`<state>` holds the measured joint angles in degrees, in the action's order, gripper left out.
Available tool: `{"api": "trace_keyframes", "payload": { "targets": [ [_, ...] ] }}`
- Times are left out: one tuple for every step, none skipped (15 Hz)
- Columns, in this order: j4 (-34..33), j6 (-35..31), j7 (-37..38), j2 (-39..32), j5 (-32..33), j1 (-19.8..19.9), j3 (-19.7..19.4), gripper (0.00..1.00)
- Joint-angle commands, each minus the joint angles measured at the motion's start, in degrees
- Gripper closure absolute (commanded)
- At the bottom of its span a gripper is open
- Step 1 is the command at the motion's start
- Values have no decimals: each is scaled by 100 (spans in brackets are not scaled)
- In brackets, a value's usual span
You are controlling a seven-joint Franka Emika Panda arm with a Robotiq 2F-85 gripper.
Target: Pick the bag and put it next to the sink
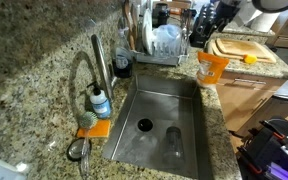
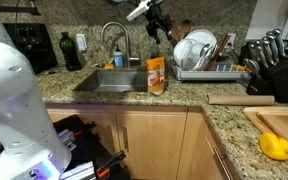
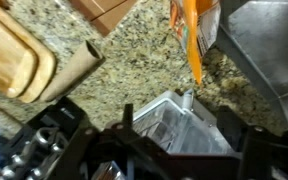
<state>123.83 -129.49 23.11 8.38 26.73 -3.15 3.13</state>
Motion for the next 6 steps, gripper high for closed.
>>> {"api": "trace_keyframes", "payload": {
  "targets": [
    [328, 1189, 913, 1282, 780, 171, 458, 0],
    [371, 1618, 1081, 1630, 894, 216, 585, 0],
    [426, 2021, 1246, 1974, 939, 247, 683, 0],
    [513, 2334, 1444, 2341, 903, 266, 744, 0],
    [112, 1986, 1143, 1673, 754, 190, 643, 0],
    [161, 2120, 1158, 1938, 727, 196, 694, 0]
  ]
}}
